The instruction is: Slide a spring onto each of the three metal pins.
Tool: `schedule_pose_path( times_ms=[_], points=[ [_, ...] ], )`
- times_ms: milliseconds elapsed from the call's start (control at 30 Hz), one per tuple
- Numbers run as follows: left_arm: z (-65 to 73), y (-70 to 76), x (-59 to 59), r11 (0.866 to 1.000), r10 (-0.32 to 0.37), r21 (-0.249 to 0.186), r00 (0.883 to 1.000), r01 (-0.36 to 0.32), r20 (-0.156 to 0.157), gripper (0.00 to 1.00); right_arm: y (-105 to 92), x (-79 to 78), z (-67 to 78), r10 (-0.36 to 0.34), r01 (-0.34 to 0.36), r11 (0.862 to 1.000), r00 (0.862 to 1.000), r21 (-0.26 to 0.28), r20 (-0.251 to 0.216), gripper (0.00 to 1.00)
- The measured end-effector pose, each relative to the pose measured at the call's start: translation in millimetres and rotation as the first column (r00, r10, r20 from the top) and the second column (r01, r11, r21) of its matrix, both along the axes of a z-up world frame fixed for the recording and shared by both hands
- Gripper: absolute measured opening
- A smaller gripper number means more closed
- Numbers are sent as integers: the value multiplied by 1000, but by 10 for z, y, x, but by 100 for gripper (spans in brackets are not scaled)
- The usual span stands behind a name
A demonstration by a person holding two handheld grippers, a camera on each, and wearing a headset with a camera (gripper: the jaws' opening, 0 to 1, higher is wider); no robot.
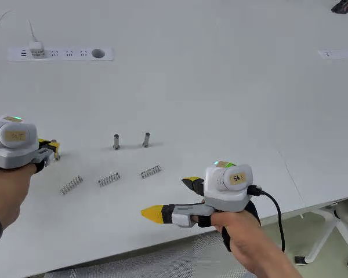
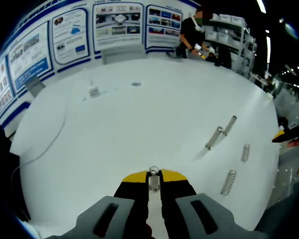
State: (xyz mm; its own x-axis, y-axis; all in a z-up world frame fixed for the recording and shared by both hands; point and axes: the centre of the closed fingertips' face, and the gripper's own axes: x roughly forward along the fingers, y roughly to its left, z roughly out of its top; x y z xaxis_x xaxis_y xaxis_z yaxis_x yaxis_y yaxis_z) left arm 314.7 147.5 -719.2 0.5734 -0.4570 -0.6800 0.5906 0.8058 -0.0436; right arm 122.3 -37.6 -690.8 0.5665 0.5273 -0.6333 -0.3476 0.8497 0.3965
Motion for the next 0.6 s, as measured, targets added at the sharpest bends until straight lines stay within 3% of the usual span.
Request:
schedule_pose_path(
  times_ms=[600],
  points=[
    [46, -36, -59, 1000, -17, 7, 999, 17, 32, 7, -3, 3, -19, -2, 2, 1000, 1000, 3, -5, 89]
  ],
)
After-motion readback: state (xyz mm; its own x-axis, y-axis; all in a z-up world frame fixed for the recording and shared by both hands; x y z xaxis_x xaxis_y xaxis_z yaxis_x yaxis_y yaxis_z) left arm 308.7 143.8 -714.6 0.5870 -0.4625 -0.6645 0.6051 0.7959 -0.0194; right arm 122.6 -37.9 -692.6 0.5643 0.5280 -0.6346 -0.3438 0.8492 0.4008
